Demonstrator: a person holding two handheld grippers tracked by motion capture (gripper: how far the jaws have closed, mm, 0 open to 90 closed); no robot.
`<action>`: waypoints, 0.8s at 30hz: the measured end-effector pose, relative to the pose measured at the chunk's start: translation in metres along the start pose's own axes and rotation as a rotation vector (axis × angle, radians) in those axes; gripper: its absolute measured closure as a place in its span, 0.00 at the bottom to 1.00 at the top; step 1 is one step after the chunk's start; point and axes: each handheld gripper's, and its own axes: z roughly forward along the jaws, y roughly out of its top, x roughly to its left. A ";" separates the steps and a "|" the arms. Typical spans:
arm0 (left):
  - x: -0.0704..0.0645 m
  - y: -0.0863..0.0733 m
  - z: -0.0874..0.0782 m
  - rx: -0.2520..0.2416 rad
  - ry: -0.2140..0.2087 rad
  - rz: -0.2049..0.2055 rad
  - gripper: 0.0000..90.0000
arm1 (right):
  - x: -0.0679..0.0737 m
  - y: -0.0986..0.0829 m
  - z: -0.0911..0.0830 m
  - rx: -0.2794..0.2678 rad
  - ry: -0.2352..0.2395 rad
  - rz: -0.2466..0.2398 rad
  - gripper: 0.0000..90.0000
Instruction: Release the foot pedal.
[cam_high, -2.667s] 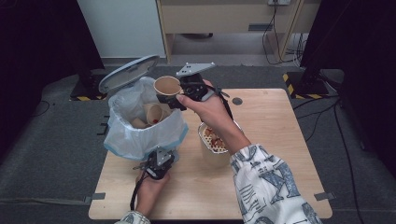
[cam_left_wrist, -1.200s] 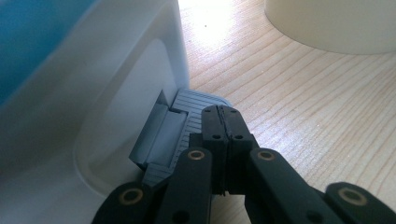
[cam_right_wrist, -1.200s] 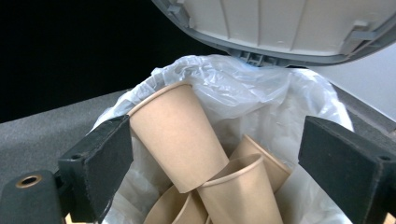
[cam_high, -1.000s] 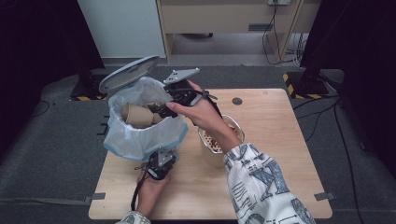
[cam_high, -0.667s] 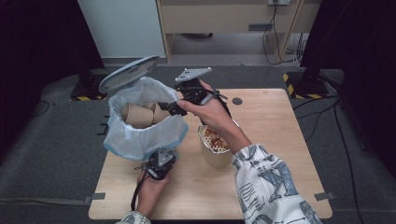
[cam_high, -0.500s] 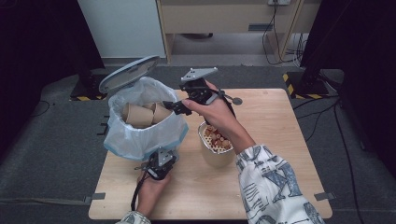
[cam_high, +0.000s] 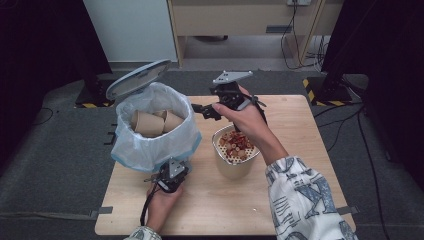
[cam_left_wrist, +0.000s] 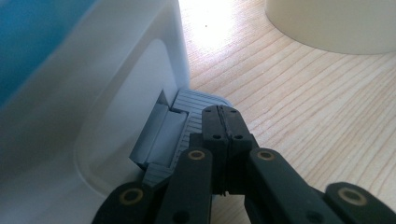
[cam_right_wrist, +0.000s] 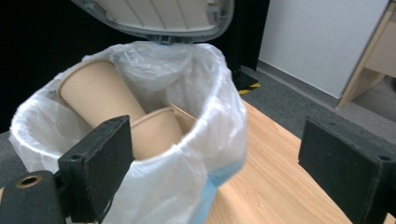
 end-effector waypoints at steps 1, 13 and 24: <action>0.000 0.000 0.000 0.000 -0.001 -0.001 0.99 | -0.003 -0.002 -0.003 0.000 -0.005 0.004 0.12; -0.016 0.005 -0.015 -0.055 0.009 -0.001 0.67 | -0.033 -0.028 -0.036 0.005 -0.075 0.042 0.12; -0.018 0.005 -0.019 -0.059 -0.034 -0.040 0.44 | -0.057 -0.054 -0.067 0.010 -0.153 0.078 0.11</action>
